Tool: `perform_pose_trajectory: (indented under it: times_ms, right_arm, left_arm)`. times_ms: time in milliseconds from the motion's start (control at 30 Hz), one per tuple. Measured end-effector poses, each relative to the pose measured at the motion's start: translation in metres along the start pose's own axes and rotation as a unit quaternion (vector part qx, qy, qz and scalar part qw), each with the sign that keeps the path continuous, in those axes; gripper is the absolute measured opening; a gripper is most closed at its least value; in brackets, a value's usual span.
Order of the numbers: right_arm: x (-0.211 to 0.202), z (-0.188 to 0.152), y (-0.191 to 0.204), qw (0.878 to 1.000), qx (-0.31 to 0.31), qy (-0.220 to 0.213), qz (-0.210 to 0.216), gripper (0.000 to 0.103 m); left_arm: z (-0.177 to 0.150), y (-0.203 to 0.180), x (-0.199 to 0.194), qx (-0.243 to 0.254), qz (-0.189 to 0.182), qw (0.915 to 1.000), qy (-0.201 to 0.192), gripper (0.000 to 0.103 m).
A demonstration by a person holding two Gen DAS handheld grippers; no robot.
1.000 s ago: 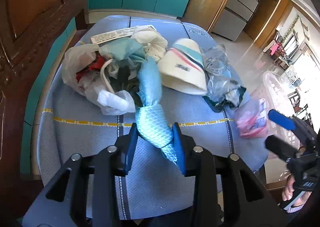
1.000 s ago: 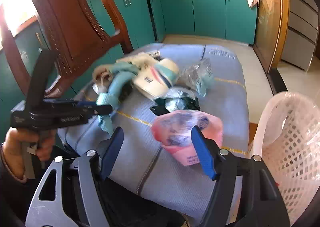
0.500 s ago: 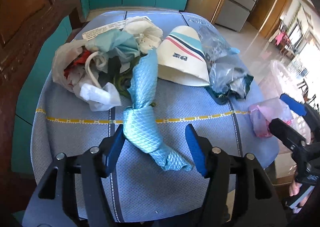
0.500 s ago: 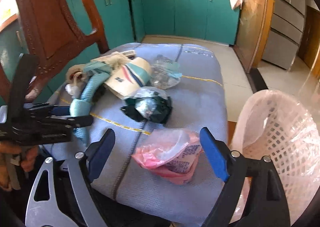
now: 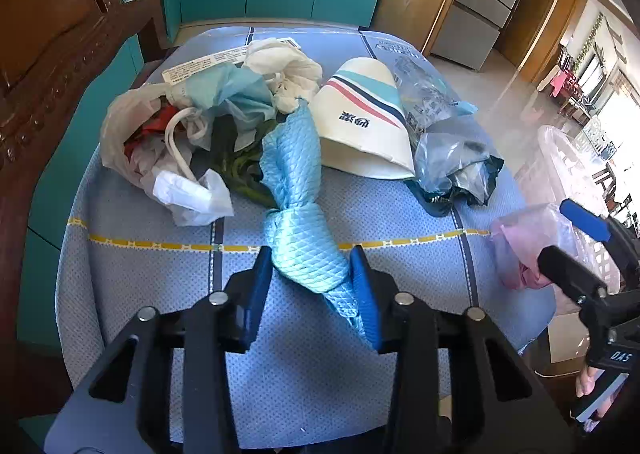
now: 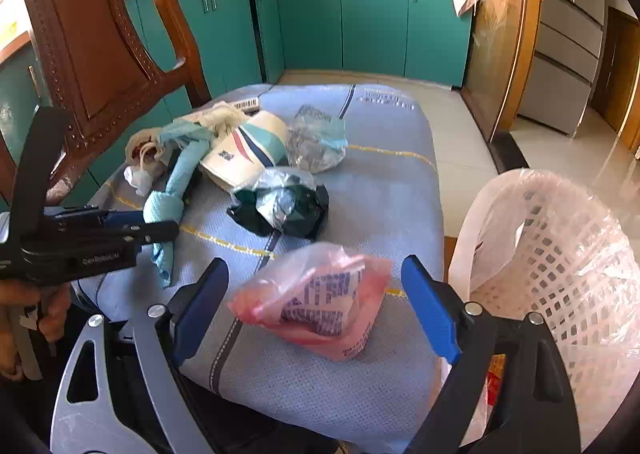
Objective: Collect trash
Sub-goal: 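Grasp the blue cloth with the left tool while the right tool holds the pink bag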
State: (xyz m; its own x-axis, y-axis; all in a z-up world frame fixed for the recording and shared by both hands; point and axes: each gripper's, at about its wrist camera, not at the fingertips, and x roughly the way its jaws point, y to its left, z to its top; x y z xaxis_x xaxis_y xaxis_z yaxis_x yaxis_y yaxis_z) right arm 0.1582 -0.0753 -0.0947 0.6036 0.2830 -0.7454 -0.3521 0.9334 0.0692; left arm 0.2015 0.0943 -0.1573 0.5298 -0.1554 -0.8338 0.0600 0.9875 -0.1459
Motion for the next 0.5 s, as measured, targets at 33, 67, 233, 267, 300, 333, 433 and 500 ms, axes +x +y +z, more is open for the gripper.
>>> perform_pose_trajectory:
  times_ms: [33,67,233,267,300,333,433,500]
  right_arm:
    - [0.002,-0.001,0.001,1.0,-0.001,0.003,0.001,0.086]
    - [0.005,-0.002,0.003,1.0,-0.004,0.007,0.002,0.086]
    - [0.016,-0.005,0.014,1.0,-0.012,0.017,0.009,0.086]
    - [0.018,-0.005,0.015,1.0,-0.014,0.018,0.009,0.086]
    - [0.02,-0.005,0.016,1.0,-0.016,0.018,0.009,0.086]
    - [0.022,-0.005,0.018,1.0,-0.019,0.02,0.007,0.086]
    - [0.025,-0.005,0.02,1.0,-0.024,0.02,0.004,0.083]
    - [0.025,-0.005,0.022,0.999,-0.029,0.018,0.006,0.07]
  left_arm:
    - [0.0,0.0,-0.001,0.001,-0.002,1.0,-0.001,0.038]
    - [0.0,-0.001,-0.001,0.001,-0.004,1.0,-0.001,0.038]
    - [0.0,0.004,0.004,-0.012,-0.015,0.9998,0.009,0.042]
    - [0.0,0.005,0.004,-0.013,-0.016,0.9997,0.011,0.045]
    - [0.0,0.005,0.006,-0.016,-0.019,0.9996,0.013,0.048]
    - [-0.001,0.005,0.007,-0.018,-0.02,0.9995,0.015,0.049]
    - [0.0,0.003,0.009,-0.014,-0.01,0.9997,0.014,0.048]
    - [0.0,-0.001,0.008,-0.002,0.002,0.9999,0.01,0.039]
